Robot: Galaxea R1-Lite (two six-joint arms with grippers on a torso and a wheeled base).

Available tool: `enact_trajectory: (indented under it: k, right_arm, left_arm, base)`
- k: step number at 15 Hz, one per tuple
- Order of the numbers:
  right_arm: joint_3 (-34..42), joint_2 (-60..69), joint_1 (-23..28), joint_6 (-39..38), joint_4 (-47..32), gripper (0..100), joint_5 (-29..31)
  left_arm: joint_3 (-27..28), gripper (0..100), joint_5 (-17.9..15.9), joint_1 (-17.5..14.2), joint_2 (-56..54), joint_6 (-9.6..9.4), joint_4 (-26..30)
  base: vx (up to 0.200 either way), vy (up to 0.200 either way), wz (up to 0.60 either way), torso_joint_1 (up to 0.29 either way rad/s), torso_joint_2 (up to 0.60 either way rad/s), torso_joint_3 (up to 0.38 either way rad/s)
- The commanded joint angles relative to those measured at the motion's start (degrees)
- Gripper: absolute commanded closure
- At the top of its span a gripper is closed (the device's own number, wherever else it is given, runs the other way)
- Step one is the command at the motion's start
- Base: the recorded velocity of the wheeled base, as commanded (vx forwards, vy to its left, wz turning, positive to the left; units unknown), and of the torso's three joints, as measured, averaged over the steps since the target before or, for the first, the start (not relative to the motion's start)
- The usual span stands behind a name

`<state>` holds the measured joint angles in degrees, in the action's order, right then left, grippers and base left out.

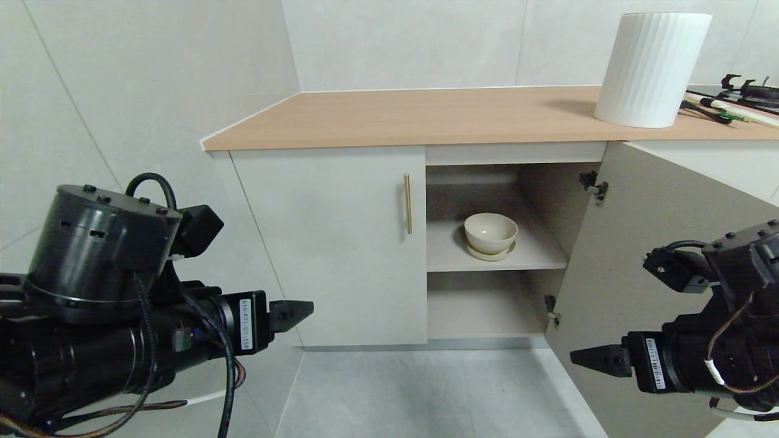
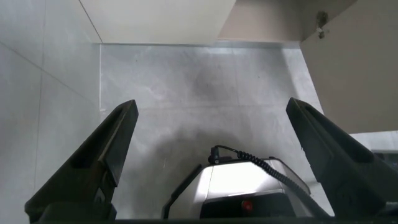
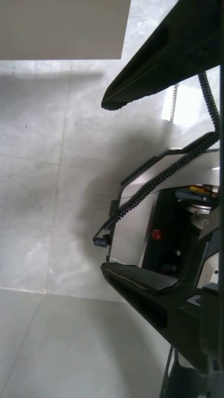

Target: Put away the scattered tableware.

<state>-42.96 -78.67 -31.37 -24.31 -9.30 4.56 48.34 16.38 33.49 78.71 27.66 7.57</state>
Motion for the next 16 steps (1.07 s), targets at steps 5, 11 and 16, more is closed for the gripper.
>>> enact_trajectory:
  k: [5, 11, 16]
  right_arm:
    - [-0.81, 2.20, -0.01, 2.16, -5.46, 0, 0.45]
    - [-6.43, 8.88, -0.10, 9.54, -27.44, 0, 0.36]
    - [-11.01, 15.21, -0.89, 13.94, -40.88, 0, 1.59]
  left_arm:
    - [-0.79, 0, 0.32, 0.35, -0.23, -1.38, 0.08]
    - [-0.79, 0, 0.32, 0.35, -0.32, -1.56, 0.08]
    - [-0.79, 0, 0.32, 0.35, -0.32, -1.56, 0.08]
  base:
    - [0.000, -0.120, 0.00, 0.000, 0.00, 0.000]
    - [0.000, -0.200, 0.00, 0.006, 0.00, 0.001]
    - [0.000, -0.200, 0.00, 0.002, 0.00, 0.004]
